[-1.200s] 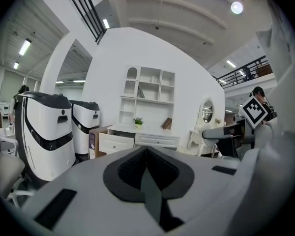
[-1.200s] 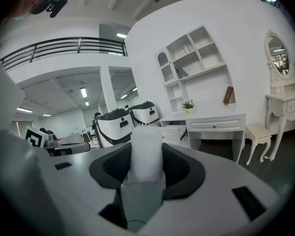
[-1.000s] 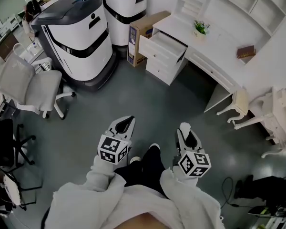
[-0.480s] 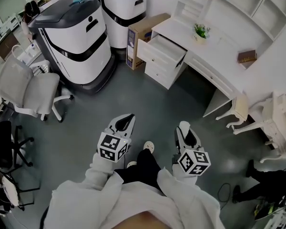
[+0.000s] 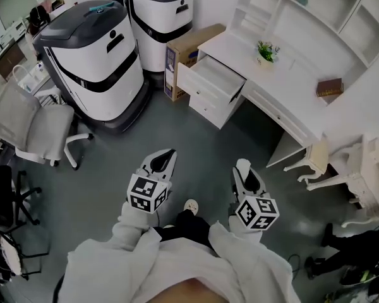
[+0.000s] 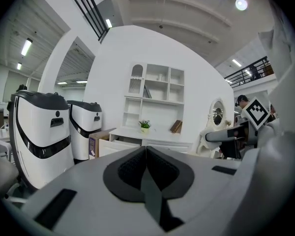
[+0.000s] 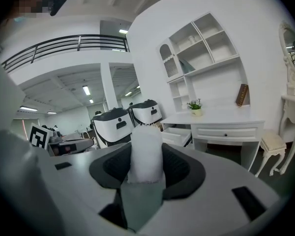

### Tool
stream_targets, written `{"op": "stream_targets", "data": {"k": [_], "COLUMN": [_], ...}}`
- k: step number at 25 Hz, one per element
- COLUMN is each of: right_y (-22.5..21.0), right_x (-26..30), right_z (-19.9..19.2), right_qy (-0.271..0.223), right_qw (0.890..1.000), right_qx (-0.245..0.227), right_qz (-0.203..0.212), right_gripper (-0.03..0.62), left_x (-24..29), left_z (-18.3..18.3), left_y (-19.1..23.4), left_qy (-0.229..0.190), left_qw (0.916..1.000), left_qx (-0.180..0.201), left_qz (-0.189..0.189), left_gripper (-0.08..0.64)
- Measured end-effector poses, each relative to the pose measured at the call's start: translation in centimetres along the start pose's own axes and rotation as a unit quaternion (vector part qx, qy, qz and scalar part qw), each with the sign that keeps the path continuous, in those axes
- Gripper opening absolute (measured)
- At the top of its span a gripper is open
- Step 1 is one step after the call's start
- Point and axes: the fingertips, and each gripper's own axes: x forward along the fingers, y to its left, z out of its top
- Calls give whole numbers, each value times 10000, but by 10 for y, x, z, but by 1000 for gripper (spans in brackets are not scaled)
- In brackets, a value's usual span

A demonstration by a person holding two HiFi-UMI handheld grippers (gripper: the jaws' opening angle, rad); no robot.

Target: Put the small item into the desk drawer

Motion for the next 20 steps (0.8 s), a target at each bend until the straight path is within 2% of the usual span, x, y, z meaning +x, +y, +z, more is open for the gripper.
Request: {"op": "stream_targets", "data": {"k": [8,20], "right_y": [-33,-56], "right_x": [38,70], "right_z": [25,26], "right_qy": [40,185], "right_qw": [10000,9992], "right_qx": [-49,-18], "right_qz": [77,358], "right_gripper": [195,193], "left_x": [47,76], "left_z": [8,1], "left_y": [8,8], "left_qy": [38,142], "left_qw": [9999,9992], "left_qx": [-65,-94], "left_qz": [155,359], "left_gripper": [17,17]}}
